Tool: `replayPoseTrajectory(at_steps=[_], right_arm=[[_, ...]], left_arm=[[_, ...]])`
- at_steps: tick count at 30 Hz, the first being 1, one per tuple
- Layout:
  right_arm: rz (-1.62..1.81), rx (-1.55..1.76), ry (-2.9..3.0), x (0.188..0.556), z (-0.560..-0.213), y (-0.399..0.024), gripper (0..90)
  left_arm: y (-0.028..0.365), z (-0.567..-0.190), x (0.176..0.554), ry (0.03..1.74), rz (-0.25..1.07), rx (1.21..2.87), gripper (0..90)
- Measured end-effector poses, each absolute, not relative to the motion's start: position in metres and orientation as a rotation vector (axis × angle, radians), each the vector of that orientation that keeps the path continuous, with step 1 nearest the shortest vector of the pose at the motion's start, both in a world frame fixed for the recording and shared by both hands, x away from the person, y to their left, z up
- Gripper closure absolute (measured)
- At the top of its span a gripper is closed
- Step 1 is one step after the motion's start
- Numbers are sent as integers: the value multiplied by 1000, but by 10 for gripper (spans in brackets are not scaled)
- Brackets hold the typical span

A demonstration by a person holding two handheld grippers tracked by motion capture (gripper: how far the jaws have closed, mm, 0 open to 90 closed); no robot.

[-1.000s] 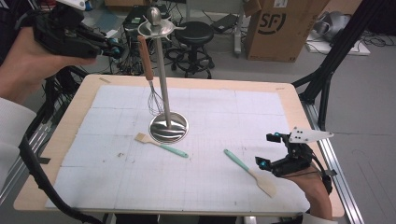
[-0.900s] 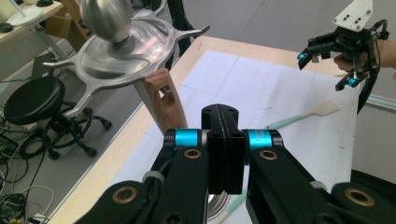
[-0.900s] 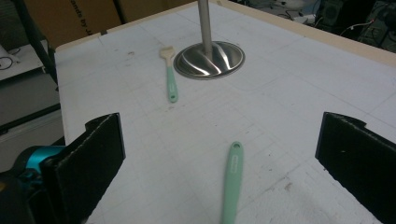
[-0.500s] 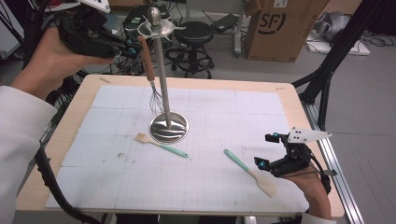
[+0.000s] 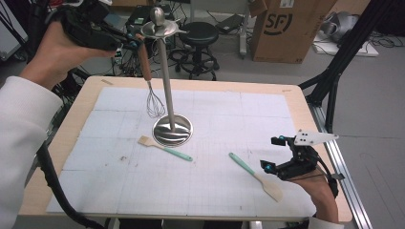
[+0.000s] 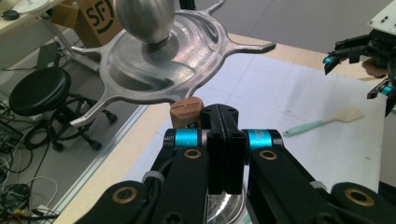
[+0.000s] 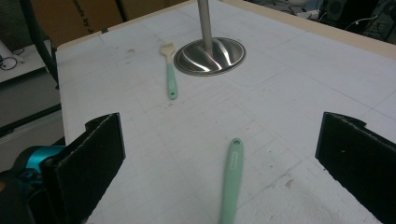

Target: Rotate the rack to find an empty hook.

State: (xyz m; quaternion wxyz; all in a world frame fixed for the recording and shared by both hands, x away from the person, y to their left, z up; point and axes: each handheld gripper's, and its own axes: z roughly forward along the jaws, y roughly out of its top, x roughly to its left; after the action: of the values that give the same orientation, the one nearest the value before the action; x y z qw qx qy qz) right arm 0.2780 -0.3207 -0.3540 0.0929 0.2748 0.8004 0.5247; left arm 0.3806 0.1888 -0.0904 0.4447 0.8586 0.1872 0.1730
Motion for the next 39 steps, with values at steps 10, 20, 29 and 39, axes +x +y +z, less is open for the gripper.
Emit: replayPoseTrajectory(at_steps=[10, 20, 29, 39], right_arm=[[1554, 833, 2375, 278, -355, -322, 4], [1537, 846, 2389, 280, -359, -320, 4], [1536, 850, 2389, 281, -360, -321, 4], [1537, 844, 2389, 281, -360, -320, 4]], left_arm=[[206, -92, 392, 491, 429, 2114, 900], [214, -94, 400, 507, 438, 2110, 900], [215, -94, 402, 508, 437, 2112, 900], [214, -91, 391, 490, 445, 2125, 900]])
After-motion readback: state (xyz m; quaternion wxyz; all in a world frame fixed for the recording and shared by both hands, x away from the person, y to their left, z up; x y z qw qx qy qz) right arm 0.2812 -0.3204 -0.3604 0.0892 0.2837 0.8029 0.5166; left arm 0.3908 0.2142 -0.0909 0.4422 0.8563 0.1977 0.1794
